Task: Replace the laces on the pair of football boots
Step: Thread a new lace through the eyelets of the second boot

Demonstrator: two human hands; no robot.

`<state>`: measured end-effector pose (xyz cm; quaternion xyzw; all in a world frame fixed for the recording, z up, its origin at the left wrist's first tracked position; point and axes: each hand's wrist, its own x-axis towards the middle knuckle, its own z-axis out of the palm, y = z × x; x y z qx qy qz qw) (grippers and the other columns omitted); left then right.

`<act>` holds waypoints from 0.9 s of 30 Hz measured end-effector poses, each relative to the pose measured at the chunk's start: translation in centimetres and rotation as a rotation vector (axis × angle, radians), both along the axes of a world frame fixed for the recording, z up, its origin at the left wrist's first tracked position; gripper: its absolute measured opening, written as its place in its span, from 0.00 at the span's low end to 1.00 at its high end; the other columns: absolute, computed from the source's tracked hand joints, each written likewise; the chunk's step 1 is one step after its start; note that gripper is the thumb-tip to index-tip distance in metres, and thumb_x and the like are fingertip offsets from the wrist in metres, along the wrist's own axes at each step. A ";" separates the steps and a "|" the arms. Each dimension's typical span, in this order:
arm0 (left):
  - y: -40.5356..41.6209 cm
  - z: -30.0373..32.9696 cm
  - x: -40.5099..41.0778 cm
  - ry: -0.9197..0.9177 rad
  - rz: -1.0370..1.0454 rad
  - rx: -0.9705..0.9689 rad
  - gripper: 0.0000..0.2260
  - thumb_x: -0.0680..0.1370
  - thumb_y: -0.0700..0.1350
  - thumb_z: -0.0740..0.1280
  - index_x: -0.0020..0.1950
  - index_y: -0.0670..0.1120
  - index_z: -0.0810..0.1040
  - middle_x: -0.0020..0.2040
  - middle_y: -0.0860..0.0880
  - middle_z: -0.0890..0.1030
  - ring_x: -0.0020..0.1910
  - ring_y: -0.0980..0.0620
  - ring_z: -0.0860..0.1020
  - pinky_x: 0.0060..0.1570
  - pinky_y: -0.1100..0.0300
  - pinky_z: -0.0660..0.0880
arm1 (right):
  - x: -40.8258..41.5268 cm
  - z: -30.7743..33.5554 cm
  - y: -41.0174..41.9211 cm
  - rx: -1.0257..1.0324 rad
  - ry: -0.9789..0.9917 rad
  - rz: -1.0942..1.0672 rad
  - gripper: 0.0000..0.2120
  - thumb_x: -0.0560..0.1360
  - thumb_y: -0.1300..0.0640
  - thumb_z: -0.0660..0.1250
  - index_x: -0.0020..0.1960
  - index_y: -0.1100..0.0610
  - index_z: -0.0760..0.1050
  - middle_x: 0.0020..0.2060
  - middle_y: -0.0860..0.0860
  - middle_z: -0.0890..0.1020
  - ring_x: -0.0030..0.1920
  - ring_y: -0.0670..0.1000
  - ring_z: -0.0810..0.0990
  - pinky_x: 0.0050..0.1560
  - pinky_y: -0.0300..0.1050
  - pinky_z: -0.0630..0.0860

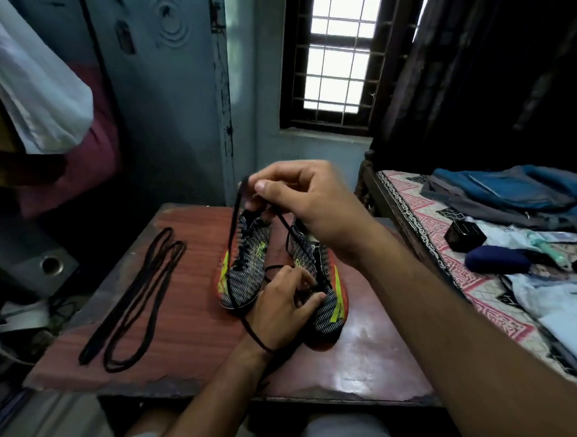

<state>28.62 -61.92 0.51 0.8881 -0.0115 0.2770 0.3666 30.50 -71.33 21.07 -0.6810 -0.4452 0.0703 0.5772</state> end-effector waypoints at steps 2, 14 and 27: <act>-0.2 0.2 -0.1 -0.010 -0.016 0.022 0.10 0.76 0.59 0.68 0.52 0.56 0.77 0.47 0.58 0.74 0.45 0.60 0.74 0.45 0.51 0.79 | 0.1 0.6 1.0 -0.069 -0.119 -0.046 0.05 0.80 0.60 0.71 0.53 0.56 0.85 0.46 0.52 0.88 0.46 0.48 0.86 0.48 0.46 0.81; 2.1 7.6 -7.0 -0.342 0.266 -0.128 0.28 0.81 0.56 0.69 0.79 0.57 0.63 0.73 0.49 0.70 0.43 0.46 0.81 0.43 0.51 0.81 | 0.9 -2.2 -0.7 -0.313 -0.272 -0.196 0.04 0.78 0.55 0.74 0.46 0.51 0.87 0.40 0.42 0.87 0.42 0.41 0.84 0.46 0.43 0.80; 9.4 5.0 -8.0 -0.146 0.286 0.438 0.17 0.82 0.57 0.59 0.65 0.55 0.81 0.49 0.53 0.83 0.42 0.43 0.84 0.31 0.53 0.78 | 0.0 -11.0 -10.3 -0.071 -0.197 -0.466 0.09 0.76 0.62 0.74 0.55 0.53 0.85 0.39 0.43 0.83 0.42 0.42 0.82 0.45 0.34 0.78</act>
